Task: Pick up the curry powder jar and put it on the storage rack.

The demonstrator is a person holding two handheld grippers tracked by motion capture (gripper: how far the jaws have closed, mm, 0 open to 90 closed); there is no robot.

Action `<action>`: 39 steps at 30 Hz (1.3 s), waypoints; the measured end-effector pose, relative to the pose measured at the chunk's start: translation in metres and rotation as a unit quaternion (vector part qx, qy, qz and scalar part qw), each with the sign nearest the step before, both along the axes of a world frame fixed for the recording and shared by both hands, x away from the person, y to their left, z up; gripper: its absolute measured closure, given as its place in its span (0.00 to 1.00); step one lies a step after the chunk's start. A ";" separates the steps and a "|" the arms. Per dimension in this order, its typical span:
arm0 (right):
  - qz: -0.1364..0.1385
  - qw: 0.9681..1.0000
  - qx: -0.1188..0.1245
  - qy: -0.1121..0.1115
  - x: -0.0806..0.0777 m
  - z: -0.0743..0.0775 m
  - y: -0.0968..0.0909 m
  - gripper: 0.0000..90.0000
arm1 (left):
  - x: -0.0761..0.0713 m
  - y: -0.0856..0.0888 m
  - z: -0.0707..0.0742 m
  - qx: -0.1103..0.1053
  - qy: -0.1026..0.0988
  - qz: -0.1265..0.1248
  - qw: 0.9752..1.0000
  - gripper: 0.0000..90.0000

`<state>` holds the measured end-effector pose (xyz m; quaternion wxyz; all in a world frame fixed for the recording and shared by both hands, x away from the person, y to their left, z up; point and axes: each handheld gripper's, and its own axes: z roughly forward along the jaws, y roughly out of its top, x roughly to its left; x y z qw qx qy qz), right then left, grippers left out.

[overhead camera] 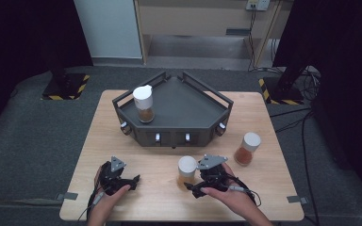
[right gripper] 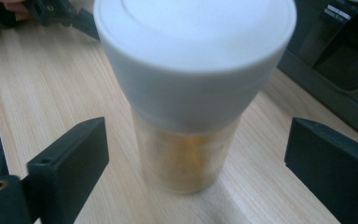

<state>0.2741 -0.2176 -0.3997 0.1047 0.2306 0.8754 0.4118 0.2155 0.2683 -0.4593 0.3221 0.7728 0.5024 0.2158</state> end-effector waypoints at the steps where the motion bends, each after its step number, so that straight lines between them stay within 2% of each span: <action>1: 0.000 1.000 0.002 0.000 0.000 0.001 0.001 0.09 | 0.000 0.000 0.000 0.000 0.000 0.000 1.000 0.03; 8: 0.002 1.000 0.007 -0.009 0.000 0.005 0.006 0.16 | 0.000 0.000 0.000 0.000 0.000 0.000 1.000 0.03; 26: 0.004 1.000 0.016 -0.003 0.006 0.009 0.015 0.27 | 0.000 0.000 0.000 0.000 0.000 0.000 1.000 0.03; 32: 0.001 1.000 0.018 -0.010 0.005 0.008 0.017 0.37 | 0.000 0.000 0.000 0.000 0.000 0.000 1.000 0.03; 39: -0.003 1.000 0.016 -0.009 0.004 0.010 0.017 0.38 | 0.000 0.000 0.000 0.000 0.000 0.000 1.000 0.03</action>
